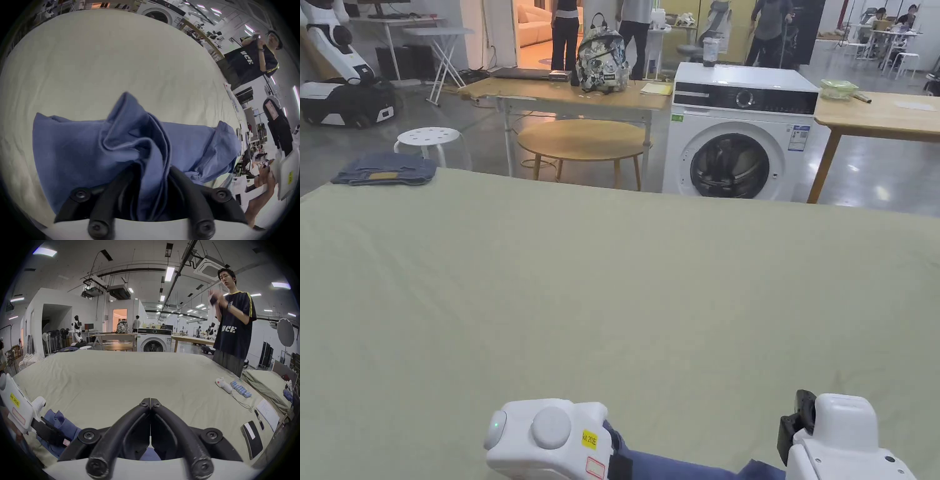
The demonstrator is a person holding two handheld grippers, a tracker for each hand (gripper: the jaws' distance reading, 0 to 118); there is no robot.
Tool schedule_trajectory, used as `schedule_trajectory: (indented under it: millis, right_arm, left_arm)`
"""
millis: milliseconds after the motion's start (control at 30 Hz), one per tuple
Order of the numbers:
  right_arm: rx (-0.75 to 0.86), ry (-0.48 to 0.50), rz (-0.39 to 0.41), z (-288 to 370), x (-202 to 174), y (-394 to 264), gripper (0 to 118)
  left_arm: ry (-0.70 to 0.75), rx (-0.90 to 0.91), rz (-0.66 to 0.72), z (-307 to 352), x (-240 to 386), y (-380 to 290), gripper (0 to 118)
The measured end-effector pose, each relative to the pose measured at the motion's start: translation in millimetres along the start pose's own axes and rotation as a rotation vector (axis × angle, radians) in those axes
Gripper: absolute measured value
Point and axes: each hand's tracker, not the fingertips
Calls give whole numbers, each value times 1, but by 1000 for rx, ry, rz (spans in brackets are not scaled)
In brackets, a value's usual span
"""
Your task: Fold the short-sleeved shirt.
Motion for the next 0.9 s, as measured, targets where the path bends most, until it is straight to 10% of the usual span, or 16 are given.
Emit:
schedule_trajectory:
  millis: [233, 367, 667, 900]
  right_arm:
    - [-3, 1, -2, 2, 1, 0, 0]
    - [-3, -2, -4, 4, 3, -1, 0]
    - [-15, -2, -11, 4, 4, -5, 0]
    - [-28, -6, -10, 3, 6, -9, 0]
  left_arm:
    - [-125, 18, 3, 39, 8, -3, 43]
    - [-209, 105, 8, 64, -3, -4, 10]
    - [-83, 63, 41, 24, -33, -2, 4]
    - [-309, 17, 56, -13, -15, -20, 4]
